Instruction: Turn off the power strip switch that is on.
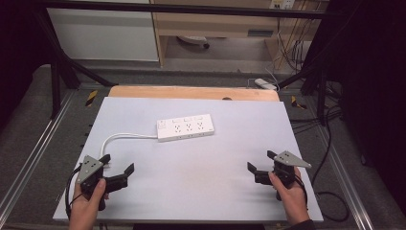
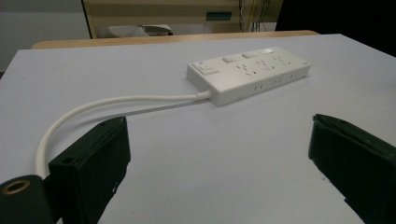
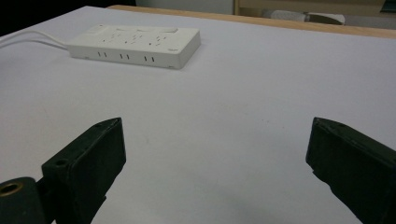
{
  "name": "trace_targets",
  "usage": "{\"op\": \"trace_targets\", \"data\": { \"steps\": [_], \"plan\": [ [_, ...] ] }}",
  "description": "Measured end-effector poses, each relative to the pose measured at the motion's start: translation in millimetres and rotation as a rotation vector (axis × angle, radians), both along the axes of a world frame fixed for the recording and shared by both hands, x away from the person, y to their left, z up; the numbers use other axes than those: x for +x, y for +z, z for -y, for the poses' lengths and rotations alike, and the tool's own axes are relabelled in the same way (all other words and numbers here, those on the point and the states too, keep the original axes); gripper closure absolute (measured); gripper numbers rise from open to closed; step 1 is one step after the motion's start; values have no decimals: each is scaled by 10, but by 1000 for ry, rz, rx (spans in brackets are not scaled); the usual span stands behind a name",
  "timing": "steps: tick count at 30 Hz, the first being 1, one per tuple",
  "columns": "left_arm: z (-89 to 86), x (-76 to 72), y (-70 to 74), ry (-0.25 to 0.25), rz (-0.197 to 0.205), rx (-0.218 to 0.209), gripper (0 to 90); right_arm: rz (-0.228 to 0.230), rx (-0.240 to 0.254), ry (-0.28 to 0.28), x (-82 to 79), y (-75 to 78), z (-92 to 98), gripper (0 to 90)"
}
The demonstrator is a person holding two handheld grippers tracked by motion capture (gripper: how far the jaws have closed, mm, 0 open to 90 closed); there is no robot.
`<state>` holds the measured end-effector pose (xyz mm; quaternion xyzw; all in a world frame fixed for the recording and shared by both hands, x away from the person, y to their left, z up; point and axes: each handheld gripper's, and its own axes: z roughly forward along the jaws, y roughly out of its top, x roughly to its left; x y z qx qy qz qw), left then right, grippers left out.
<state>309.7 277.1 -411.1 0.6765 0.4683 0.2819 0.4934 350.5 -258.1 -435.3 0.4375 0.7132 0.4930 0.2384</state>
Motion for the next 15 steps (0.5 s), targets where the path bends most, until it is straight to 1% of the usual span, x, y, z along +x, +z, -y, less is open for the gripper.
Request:
{"op": "trace_targets", "data": {
  "steps": [3, 5, 8, 9, 11, 12, 15],
  "plan": [
    [7, -2, -2, -4, 1, 0, 55, -1, 3, -1, 5, 7, -7, 47],
    [3, -2, 2, -13, 3, 12, 54, -2, 3, -6, 6, 18, -13, 40],
    [3, 1, 4, -11, 3, 9, 54, 2, 2, -8, -3, 31, -14, 34],
    [3, 3, 7, -13, 7, 8, 54, 14, -2, -9, -17, 46, -13, 28],
    [11, 1, 8, -16, 10, 6, 54, 15, -2, -9, -22, 53, -15, 28],
    [16, 2, 5, -19, 8, 10, 53, 22, 2, -9, -31, 71, -23, 31],
    [34, 5, -7, -24, 1, 17, 59, 23, -4, -4, -38, 87, -45, 30]
  ]
}}
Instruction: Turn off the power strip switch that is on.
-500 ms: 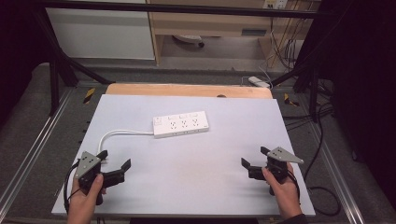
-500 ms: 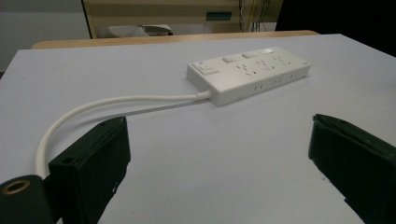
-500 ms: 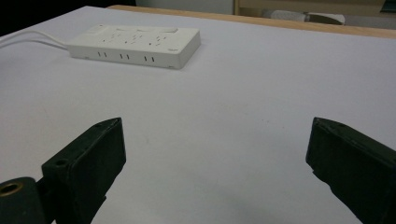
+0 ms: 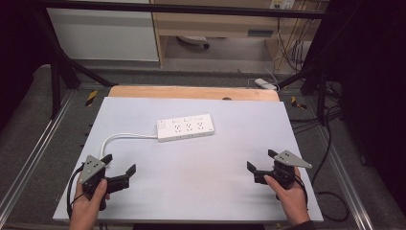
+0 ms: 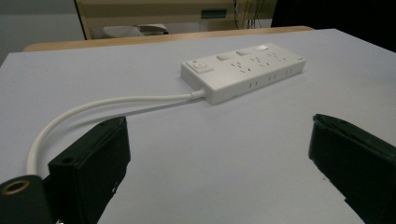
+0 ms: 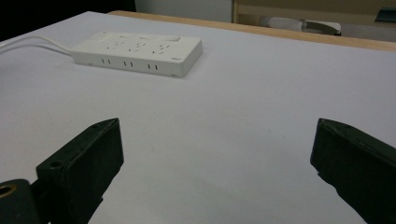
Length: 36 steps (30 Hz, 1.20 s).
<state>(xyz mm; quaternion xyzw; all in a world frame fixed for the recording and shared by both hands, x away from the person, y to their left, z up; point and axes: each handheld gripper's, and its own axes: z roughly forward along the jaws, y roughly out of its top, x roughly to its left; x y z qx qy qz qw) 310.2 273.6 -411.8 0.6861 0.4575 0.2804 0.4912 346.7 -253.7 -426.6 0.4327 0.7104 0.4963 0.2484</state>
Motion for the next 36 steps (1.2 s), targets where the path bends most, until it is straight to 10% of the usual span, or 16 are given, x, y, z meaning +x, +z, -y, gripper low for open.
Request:
{"op": "trace_targets", "data": {
  "steps": [24, 36],
  "plan": [
    [-1, -8, -16, 1, -14, -11, 53, -7, 48, 15, -102, 302, -75, 39],
    [25, -12, -18, -13, -16, -2, 53, -15, 13, 73, 103, 616, -270, 30]
  ]
}}
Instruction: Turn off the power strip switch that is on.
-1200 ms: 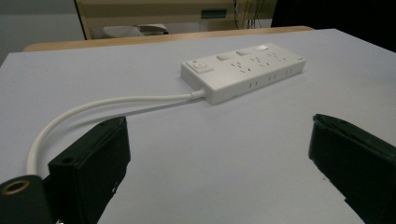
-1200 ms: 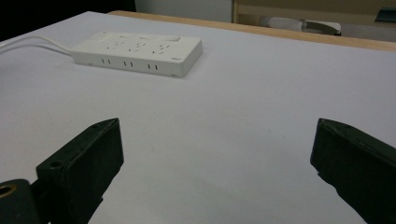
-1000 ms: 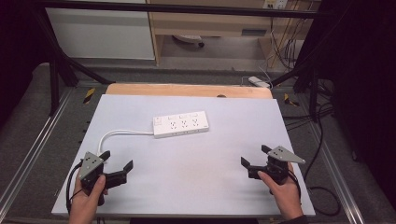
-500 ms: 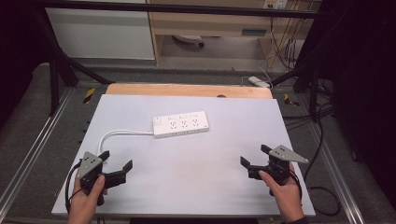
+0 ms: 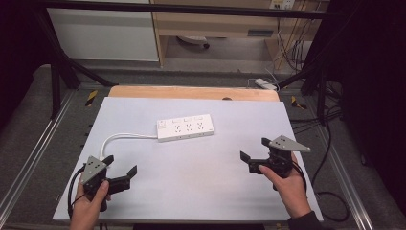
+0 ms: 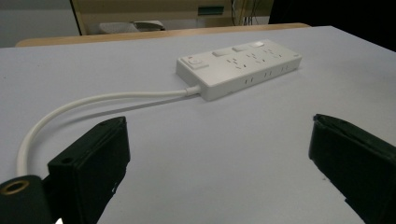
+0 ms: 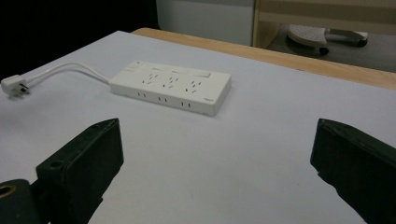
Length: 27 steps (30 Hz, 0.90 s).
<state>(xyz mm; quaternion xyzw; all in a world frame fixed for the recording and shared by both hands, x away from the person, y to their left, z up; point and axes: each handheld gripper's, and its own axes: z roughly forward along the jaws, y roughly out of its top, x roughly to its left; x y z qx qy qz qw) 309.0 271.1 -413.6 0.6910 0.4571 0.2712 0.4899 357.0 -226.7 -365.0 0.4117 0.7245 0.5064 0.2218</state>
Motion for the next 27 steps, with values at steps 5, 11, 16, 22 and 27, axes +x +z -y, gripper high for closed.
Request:
{"op": "trace_targets", "data": {
  "steps": [5, 11, 16, 22, 27],
  "plan": [
    [-1, -2, 0, -2, 0, 0, 53, -5, -3, 19, 138, 116, -101, 39],
    [7, 0, 0, -4, 3, 2, 53, -3, -19, 33, 255, 211, -196, 42],
    [17, -1, -4, -9, 2, 11, 53, 9, -29, 43, 346, 308, -265, 45],
    [6, 5, 0, -2, 1, -3, 53, 16, -36, 43, 407, 370, -309, 48],
    [7, -1, 0, -6, 3, 0, 53, 23, -38, 34, 457, 393, -342, 44]
  ]
}}
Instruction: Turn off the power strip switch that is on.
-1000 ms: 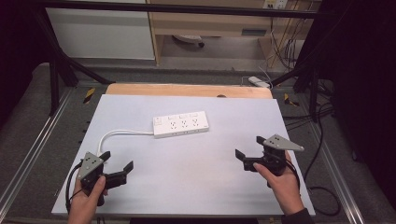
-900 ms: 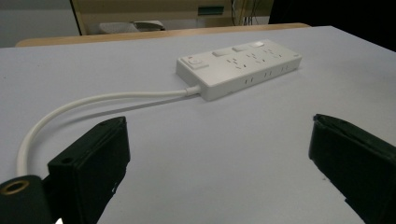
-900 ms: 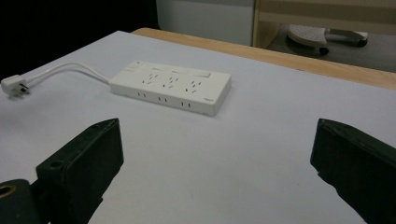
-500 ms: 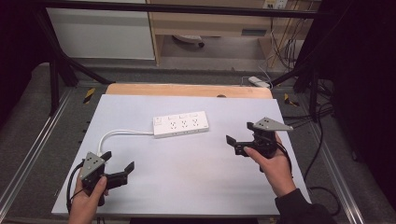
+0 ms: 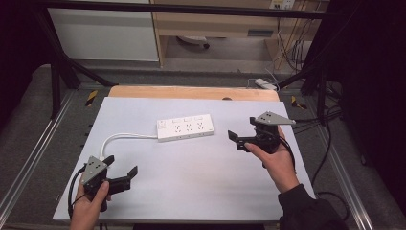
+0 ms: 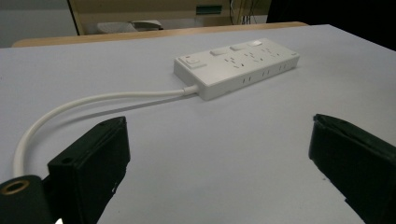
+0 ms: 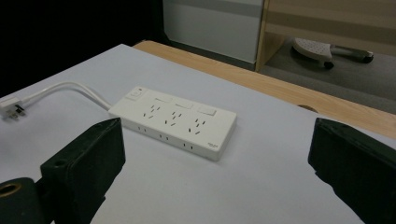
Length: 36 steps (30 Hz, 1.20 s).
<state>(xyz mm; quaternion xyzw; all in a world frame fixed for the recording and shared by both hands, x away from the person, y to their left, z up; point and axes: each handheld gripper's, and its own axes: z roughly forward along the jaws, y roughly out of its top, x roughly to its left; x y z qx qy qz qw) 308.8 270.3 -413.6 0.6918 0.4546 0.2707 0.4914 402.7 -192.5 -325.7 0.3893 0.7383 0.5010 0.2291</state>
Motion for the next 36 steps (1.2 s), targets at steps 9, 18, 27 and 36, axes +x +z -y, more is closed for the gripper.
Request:
{"op": "trace_targets", "data": {
  "steps": [9, 18, 27, 36],
  "plan": [
    [10, 4, -5, -8, -7, 6, 53, 6, 8, -1, 126, 67, -69, 65],
    [8, 6, -3, -9, -4, 10, 53, 10, 23, 0, 211, 145, -121, 61],
    [31, 12, -11, -17, -7, 21, 53, 9, 18, 2, 264, 174, -175, 64],
    [35, 11, -12, -23, -11, 22, 53, 14, 13, -7, 359, 188, -236, 79]
  ]
}}
